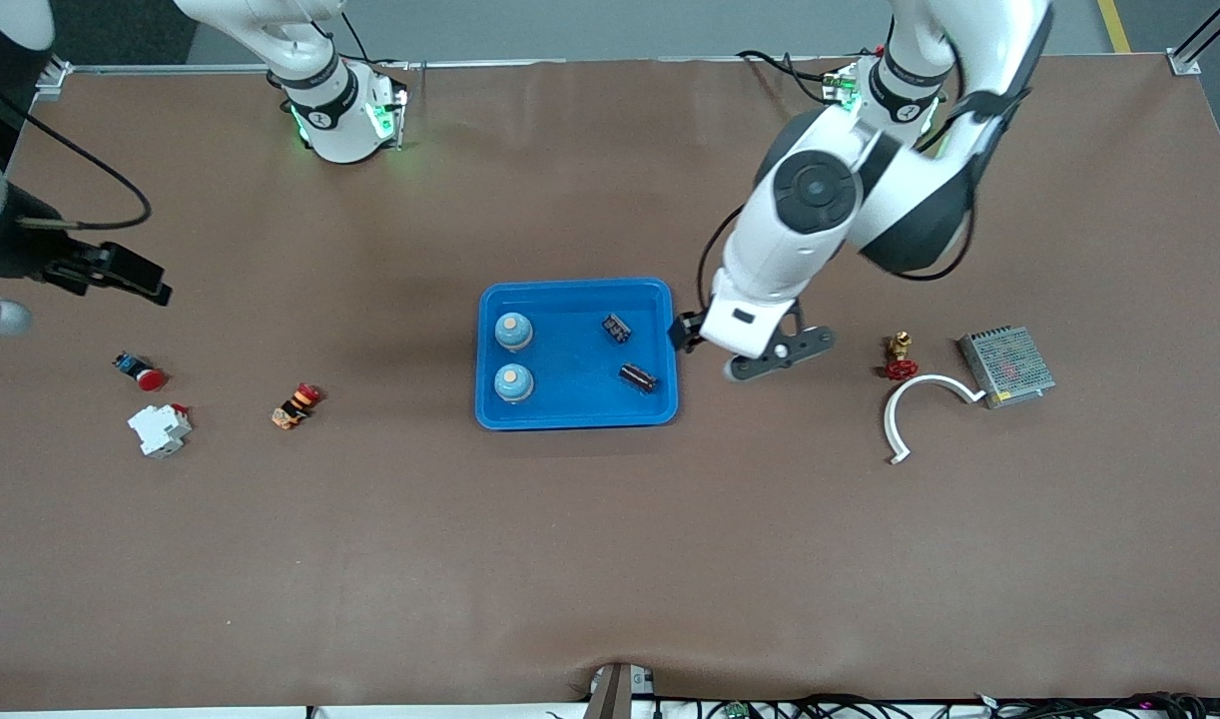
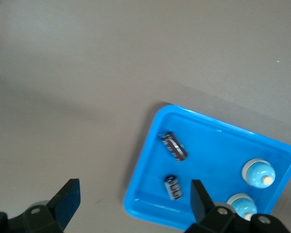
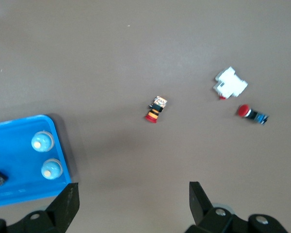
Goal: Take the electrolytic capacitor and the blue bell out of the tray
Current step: 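Reach the left gripper to a capacitor while the right gripper reaches the tray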
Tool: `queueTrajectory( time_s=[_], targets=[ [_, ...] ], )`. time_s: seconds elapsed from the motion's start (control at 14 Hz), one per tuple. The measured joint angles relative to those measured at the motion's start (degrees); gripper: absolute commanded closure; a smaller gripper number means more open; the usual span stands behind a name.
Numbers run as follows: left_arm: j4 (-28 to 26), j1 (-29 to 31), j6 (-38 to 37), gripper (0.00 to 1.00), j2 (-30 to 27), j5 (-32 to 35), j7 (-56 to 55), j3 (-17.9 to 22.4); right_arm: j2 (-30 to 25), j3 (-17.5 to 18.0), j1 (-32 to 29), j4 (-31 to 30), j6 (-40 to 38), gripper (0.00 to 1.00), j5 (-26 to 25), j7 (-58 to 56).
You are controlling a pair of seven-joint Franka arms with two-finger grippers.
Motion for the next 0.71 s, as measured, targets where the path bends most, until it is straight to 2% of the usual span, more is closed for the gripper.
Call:
queueTrajectory(
  time_s=[0.14, 0.43, 0.57, 0.71],
  targets=[
    [0.0, -1.4, 3.1, 0.00, 2.7, 1.2, -2.6, 0.0, 0.0, 0.1, 2.6, -2.5, 1.9, 0.00, 0.0, 7.2],
    [0.1, -3.2, 7.3, 0.02, 5.8, 1.5, -5.8, 0.0, 0.4, 0.3, 8.6, -12.2, 12.2, 0.00, 0.0, 17.5],
    [0.0, -4.5, 11.5, 0.07, 8.2, 2.4, -9.3, 0.0, 0.4, 0.3, 11.7, -16.2, 15.7, 0.00, 0.0, 22.4],
    [0.0, -5.2, 16.0, 0.13, 11.6, 3.3, -12.8, 0.0, 0.4, 0.4, 15.6, -17.5, 16.7, 0.00, 0.0, 25.2]
  ],
)
